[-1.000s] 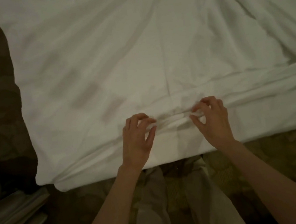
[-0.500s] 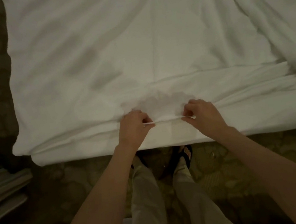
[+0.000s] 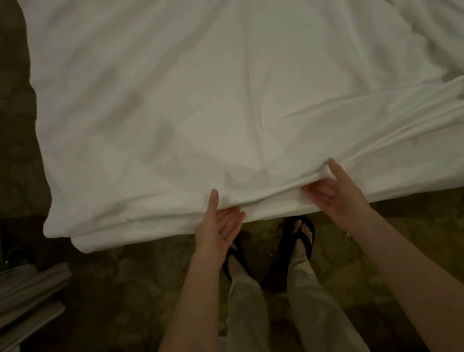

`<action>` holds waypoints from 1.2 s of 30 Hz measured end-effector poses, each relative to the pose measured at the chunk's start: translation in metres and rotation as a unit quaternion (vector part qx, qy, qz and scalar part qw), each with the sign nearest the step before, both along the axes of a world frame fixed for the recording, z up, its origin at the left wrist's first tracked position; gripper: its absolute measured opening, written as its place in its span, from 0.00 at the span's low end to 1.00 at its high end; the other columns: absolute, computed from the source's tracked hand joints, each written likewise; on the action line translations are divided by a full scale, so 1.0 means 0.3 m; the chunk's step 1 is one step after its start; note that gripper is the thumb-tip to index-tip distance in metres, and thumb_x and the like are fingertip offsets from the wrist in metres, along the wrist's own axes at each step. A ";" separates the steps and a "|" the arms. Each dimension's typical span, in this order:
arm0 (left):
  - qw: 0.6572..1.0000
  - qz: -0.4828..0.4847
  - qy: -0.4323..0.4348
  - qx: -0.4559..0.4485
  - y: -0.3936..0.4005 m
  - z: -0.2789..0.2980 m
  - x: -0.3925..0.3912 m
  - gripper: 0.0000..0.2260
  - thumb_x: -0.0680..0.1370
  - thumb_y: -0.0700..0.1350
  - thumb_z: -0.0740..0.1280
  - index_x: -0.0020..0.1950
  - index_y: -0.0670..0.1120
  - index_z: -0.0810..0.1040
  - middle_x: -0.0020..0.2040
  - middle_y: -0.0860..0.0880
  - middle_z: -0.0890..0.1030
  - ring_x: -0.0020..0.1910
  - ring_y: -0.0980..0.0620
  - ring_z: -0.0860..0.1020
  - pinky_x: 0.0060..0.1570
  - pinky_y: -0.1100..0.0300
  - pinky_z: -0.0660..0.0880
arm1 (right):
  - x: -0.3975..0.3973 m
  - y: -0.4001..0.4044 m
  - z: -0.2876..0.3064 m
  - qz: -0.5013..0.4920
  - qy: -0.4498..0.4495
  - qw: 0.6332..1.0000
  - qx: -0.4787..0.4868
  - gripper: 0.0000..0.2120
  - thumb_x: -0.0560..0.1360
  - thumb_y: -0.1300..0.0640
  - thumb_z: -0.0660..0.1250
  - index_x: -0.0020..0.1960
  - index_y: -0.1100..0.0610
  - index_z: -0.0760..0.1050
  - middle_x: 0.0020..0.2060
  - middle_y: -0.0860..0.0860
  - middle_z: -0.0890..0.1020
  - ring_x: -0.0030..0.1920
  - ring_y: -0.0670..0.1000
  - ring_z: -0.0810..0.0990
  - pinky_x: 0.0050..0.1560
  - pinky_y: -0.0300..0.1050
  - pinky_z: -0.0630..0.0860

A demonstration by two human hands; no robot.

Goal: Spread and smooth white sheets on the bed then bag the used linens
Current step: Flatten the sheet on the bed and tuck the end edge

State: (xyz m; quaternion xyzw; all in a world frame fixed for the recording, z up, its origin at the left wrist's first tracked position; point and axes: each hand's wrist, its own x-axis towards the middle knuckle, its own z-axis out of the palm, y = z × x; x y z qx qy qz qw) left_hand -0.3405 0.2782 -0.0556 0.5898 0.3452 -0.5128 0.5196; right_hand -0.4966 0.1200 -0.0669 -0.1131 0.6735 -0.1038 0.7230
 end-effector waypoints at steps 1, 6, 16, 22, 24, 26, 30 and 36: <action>0.998 0.058 0.006 -0.024 -0.011 -0.011 0.018 0.24 0.74 0.55 0.71 0.62 0.41 0.75 0.56 0.41 0.81 0.54 0.46 0.81 0.48 0.58 0.79 | 0.023 -0.008 -0.004 -0.070 -0.017 0.997 -0.021 0.16 0.76 0.50 0.69 0.55 0.62 0.75 0.51 0.58 0.81 0.50 0.53 0.81 0.51 0.46 0.80; 0.977 0.200 -0.074 -0.018 -0.065 -0.057 0.110 0.21 0.75 0.42 0.72 0.66 0.38 0.73 0.62 0.41 0.78 0.59 0.44 0.78 0.42 0.57 0.80 | 0.090 -0.030 -0.019 -0.179 0.010 0.980 -0.085 0.03 0.75 0.63 0.69 0.47 0.59 0.76 0.48 0.54 0.81 0.46 0.51 0.82 0.37 0.43 0.82; 0.958 0.273 -0.085 -0.024 0.067 -0.078 0.150 0.17 0.75 0.42 0.72 0.63 0.42 0.76 0.60 0.43 0.80 0.54 0.48 0.80 0.53 0.54 0.80 | 0.062 0.031 -0.016 -0.229 0.029 0.966 -0.119 0.06 0.79 0.57 0.66 0.52 0.59 0.76 0.46 0.52 0.83 0.46 0.49 0.82 0.52 0.44 0.81; 0.966 0.230 -0.121 0.014 0.118 -0.078 0.156 0.21 0.74 0.42 0.73 0.65 0.41 0.74 0.59 0.45 0.80 0.55 0.50 0.80 0.56 0.53 0.78 | 0.003 0.131 0.000 -0.224 0.120 0.959 -0.122 0.06 0.79 0.58 0.65 0.46 0.60 0.75 0.44 0.53 0.82 0.44 0.50 0.82 0.53 0.46 0.80; 0.966 0.233 -0.111 0.006 0.130 -0.088 0.159 0.21 0.74 0.42 0.73 0.66 0.42 0.74 0.60 0.45 0.80 0.56 0.49 0.79 0.57 0.52 0.78 | -0.003 0.148 0.000 -0.215 0.141 0.958 -0.125 0.06 0.79 0.58 0.66 0.45 0.61 0.74 0.45 0.54 0.81 0.44 0.50 0.81 0.51 0.45 0.80; 0.959 0.266 -0.101 -0.005 0.124 -0.094 0.186 0.23 0.73 0.43 0.74 0.67 0.42 0.74 0.61 0.45 0.80 0.57 0.48 0.80 0.54 0.51 0.79 | 0.005 0.136 0.008 -0.236 0.107 0.957 -0.127 0.06 0.78 0.57 0.68 0.48 0.60 0.75 0.47 0.54 0.81 0.47 0.50 0.82 0.48 0.43 0.80; 0.946 0.308 -0.104 0.010 0.127 -0.093 0.251 0.26 0.70 0.46 0.77 0.66 0.44 0.75 0.58 0.45 0.80 0.55 0.47 0.80 0.50 0.50 0.81 | 0.018 0.130 0.003 -0.231 0.066 0.962 -0.127 0.07 0.76 0.57 0.69 0.51 0.59 0.76 0.51 0.54 0.82 0.50 0.50 0.82 0.51 0.45 0.81; 0.945 0.309 -0.106 0.022 0.190 -0.087 0.290 0.24 0.72 0.46 0.76 0.66 0.42 0.75 0.60 0.43 0.80 0.56 0.46 0.80 0.56 0.48 0.79 | 0.050 0.192 -0.015 -0.263 0.077 0.957 -0.096 0.08 0.75 0.56 0.71 0.51 0.58 0.76 0.54 0.53 0.82 0.50 0.49 0.83 0.52 0.45 0.81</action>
